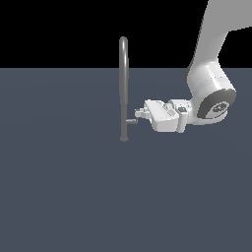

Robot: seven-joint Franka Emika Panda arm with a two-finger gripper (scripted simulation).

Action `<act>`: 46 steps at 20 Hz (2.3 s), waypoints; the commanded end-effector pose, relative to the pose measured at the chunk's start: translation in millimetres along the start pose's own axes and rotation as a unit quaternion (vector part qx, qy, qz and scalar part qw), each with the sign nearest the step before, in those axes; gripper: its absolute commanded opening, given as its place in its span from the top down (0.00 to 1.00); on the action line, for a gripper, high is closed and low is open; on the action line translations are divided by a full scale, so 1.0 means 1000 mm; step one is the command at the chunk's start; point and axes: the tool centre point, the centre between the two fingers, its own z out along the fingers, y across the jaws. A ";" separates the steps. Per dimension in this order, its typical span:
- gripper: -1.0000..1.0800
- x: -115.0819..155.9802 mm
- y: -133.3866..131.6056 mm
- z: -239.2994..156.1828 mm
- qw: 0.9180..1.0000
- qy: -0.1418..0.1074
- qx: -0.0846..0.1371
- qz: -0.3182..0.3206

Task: Turn on the faucet by rotating a designated handle.

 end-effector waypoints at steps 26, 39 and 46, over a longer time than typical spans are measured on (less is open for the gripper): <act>1.00 0.086 0.007 0.000 1.000 -0.002 -0.001 0.007; 1.00 0.092 -0.015 0.000 1.000 -0.004 -0.004 0.000; 1.00 0.112 -0.022 0.000 1.000 -0.002 -0.001 0.010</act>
